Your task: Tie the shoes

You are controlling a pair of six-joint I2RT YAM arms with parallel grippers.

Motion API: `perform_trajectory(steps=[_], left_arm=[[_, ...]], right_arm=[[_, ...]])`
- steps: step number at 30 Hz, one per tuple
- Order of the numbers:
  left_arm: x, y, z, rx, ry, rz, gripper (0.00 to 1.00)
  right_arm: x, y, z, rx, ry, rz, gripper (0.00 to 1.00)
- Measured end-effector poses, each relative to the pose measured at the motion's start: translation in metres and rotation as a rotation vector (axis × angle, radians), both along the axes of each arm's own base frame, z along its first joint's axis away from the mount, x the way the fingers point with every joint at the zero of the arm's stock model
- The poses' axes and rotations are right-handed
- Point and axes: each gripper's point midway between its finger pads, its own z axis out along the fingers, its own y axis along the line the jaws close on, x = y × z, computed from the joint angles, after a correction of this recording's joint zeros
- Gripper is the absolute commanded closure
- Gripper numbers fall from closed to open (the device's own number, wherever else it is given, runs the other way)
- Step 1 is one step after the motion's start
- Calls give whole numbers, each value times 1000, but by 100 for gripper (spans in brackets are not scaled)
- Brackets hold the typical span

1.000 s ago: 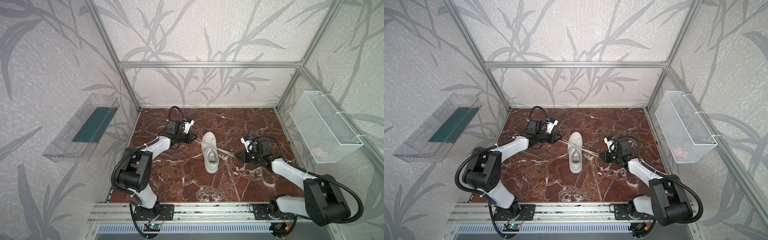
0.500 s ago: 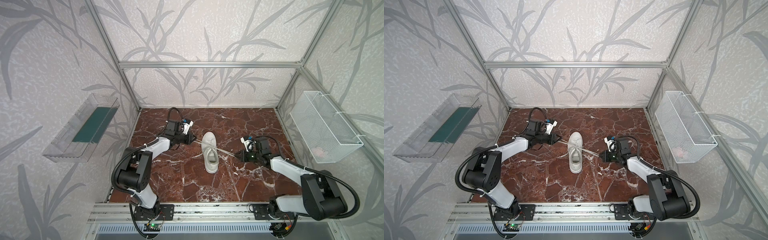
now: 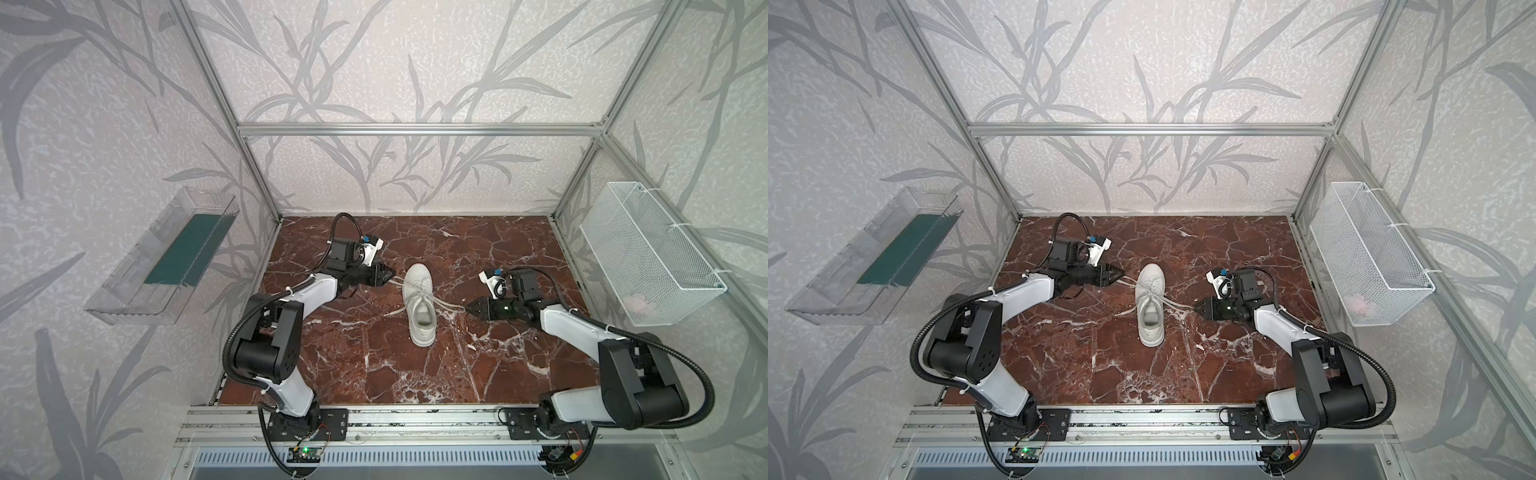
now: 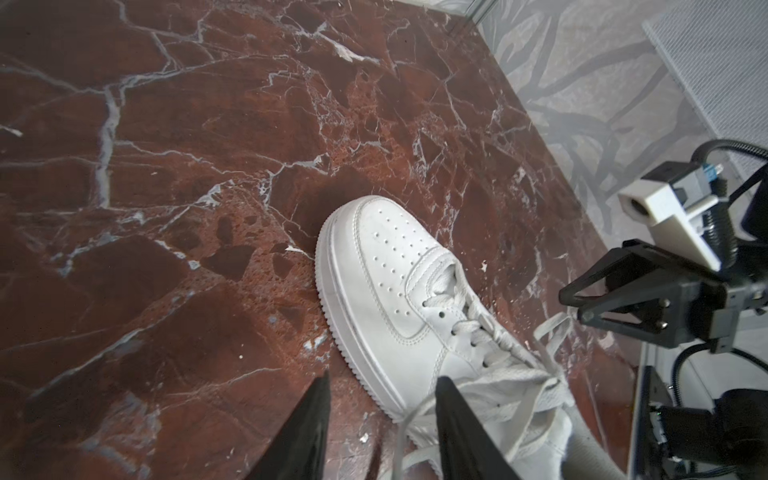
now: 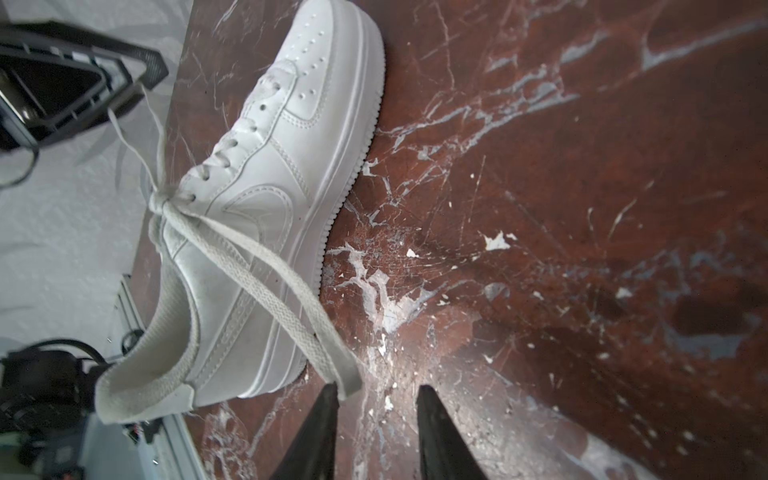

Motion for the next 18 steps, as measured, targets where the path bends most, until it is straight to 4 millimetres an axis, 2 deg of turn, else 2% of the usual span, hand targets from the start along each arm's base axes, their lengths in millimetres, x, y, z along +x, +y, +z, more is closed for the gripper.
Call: perform_trajectory(steps=[2, 3, 8, 12, 16, 18], left_arm=[[1, -1, 5, -23, -24, 1, 25], [0, -1, 6, -28, -29, 2, 2], [-1, 5, 20, -42, -53, 30, 1], [0, 15, 35, -34, -87, 59, 1], [-2, 23, 29, 13, -69, 89, 1], [-5, 26, 25, 38, -63, 91, 1]], right_arm=[[-1, 1, 4, 8, -6, 12, 50], [-2, 1, 5, 11, -7, 16, 49], [-6, -5, 12, -6, -13, 13, 47], [-1, -20, 15, -12, 5, -41, 44], [1, -38, 12, -8, 39, -101, 43], [-3, -39, 10, -13, 62, -104, 42]])
